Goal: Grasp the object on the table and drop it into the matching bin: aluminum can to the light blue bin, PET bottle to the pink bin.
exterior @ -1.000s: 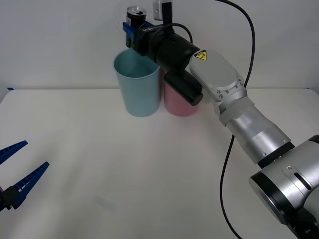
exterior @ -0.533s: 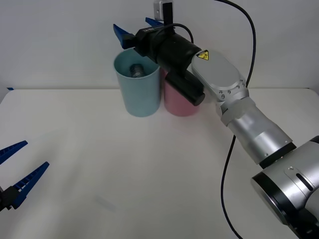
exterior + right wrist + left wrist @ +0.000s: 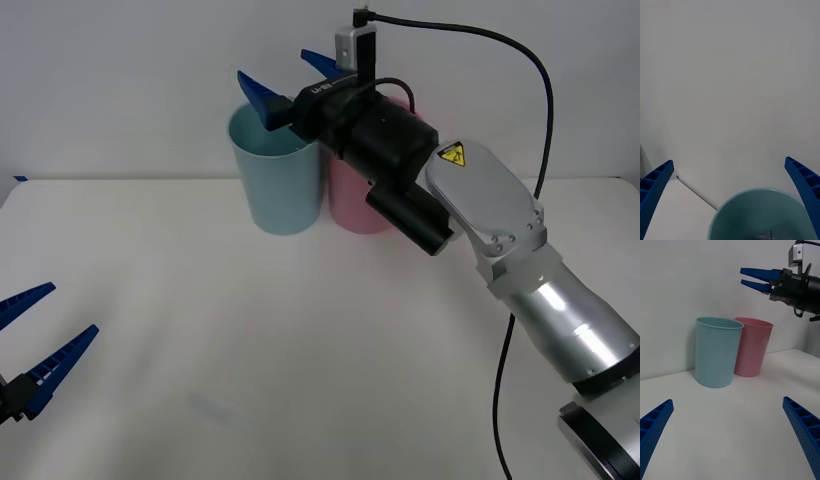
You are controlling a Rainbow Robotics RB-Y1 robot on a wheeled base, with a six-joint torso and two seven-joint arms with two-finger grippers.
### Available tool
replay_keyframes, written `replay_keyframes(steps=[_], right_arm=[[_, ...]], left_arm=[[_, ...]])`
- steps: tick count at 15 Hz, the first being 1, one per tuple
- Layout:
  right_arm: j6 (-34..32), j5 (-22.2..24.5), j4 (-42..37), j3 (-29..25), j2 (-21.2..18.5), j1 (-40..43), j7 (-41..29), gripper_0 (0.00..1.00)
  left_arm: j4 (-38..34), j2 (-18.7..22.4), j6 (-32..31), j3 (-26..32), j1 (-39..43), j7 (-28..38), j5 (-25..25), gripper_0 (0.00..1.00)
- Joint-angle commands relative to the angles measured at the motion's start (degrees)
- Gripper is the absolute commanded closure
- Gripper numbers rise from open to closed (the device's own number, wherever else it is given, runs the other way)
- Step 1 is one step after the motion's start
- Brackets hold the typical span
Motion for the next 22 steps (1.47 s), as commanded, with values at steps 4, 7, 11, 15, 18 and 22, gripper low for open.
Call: replay_keyframes(steps=[4,7,11,15,18,22], right_arm=[[-5.0,-3.0,-16.6,-0.1,-9.7,13.2,0.2,0.00],[-10.0,-3.6,-23.1,-4.0,-13.4,20.9,0.9,0.00],[-20.2,-3.7,-25.7,-11.2,-14.6,28.2,2.8,0.00],[-26.6,-4.6,-25.8,-17.8,-14.6,35.9,10.3,0.00],[-31.1,-6.7,-25.8,-22.7,-14.6,42.4,15.6,0.00],[-39.9,-8.5,-25.8,-31.7,-13.1,50.3,17.1,0.00]], left_arm=[[0.0,0.0,0.0,0.0,0.0,0.0,0.0,0.00],[0.0,0.0,0.0,0.0,0.0,0.0,0.0,0.00],[0.0,0.0,0.0,0.0,0.0,0.0,0.0,0.00],[0.0,0.0,0.0,0.0,0.0,0.0,0.0,0.00],[0.0,0.0,0.0,0.0,0.0,0.0,0.0,0.00],[0.0,0.0,0.0,0.0,0.0,0.0,0.0,0.00]])
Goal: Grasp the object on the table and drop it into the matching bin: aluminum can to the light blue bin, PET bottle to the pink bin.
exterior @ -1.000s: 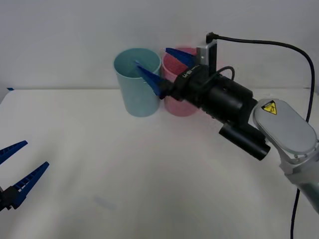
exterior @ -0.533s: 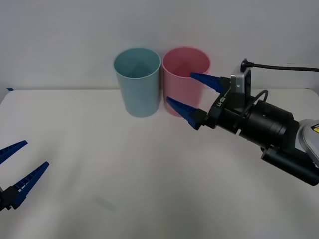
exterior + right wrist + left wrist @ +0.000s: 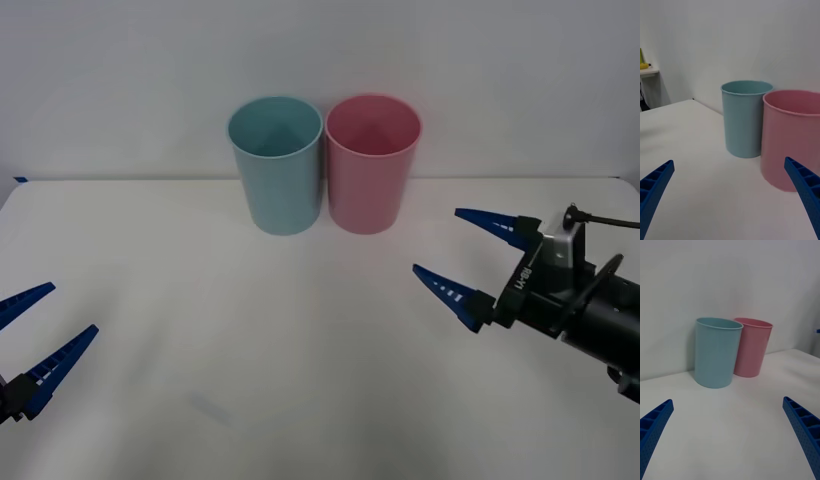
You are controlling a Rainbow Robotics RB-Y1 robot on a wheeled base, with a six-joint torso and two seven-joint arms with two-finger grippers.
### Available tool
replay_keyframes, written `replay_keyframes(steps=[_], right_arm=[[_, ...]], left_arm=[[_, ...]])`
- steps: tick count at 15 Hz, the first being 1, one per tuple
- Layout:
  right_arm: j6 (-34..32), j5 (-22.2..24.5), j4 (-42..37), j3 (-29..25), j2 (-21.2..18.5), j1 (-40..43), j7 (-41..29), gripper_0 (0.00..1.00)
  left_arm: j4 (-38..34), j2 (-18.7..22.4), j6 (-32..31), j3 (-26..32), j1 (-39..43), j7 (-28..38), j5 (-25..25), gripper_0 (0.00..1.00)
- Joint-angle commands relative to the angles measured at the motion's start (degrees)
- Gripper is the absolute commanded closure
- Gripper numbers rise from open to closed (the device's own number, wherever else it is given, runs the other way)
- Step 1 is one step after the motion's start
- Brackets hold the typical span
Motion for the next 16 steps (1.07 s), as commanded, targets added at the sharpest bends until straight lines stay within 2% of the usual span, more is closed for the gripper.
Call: replay_keyframes(steps=[1,3,6,13,16], right_arm=[[-6.3,-0.5,0.0,-6.5,2.2,4.6,-0.6,0.00],[-10.9,-0.5,-0.1,-12.2,4.8,8.1,-1.7,0.00],[-15.9,-0.5,0.0,-17.9,7.4,11.4,-3.0,0.00],[-18.7,-6.0,-0.1,-22.9,7.9,19.2,-4.1,0.00],[-19.9,-6.3,0.0,-24.1,7.9,20.4,-4.0,0.00]], left_arm=[[0.0,0.0,0.0,0.0,0.0,0.0,0.0,0.00],[0.0,0.0,0.0,0.0,0.0,0.0,0.0,0.00],[0.0,0.0,0.0,0.0,0.0,0.0,0.0,0.00],[0.0,0.0,0.0,0.0,0.0,0.0,0.0,0.00],[0.0,0.0,0.0,0.0,0.0,0.0,0.0,0.00]])
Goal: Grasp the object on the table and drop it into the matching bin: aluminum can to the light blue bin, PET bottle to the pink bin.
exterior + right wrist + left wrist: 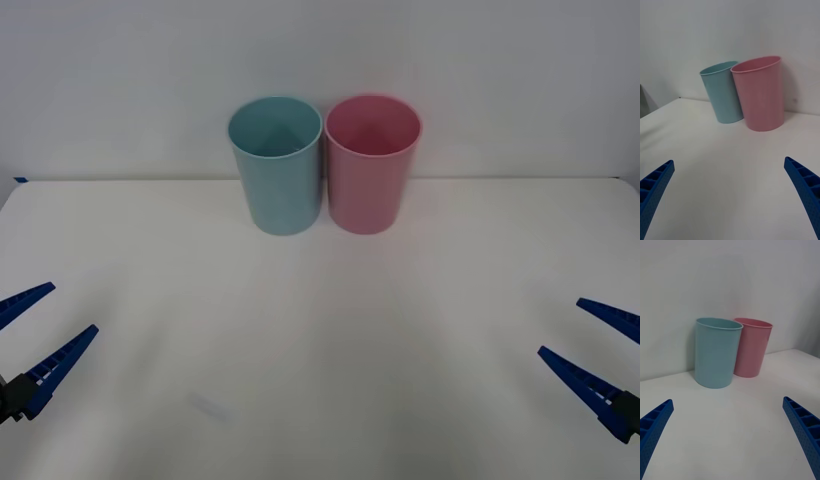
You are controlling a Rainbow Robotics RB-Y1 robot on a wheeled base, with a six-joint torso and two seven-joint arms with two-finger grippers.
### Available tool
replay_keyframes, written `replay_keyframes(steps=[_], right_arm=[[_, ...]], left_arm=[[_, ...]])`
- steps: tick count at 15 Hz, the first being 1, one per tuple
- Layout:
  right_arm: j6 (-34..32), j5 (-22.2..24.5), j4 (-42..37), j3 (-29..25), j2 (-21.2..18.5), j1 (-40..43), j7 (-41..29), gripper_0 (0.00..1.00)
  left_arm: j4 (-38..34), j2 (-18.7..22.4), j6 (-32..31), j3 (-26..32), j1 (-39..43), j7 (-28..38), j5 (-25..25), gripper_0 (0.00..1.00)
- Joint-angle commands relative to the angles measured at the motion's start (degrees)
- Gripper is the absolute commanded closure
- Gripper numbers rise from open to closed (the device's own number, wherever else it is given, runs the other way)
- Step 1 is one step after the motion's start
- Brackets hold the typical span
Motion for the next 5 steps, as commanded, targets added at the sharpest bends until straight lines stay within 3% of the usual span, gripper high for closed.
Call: replay_keyframes(steps=[1,5], right_arm=[[-1.0,0.0,0.0,-0.5,0.0,0.6,0.1,0.00],[-1.1,0.0,0.0,-0.3,0.0,1.0,0.2,0.00]], left_arm=[[0.0,0.0,0.0,0.0,0.0,0.0,0.0,0.00],[0.0,0.0,0.0,0.0,0.0,0.0,0.0,0.00]])
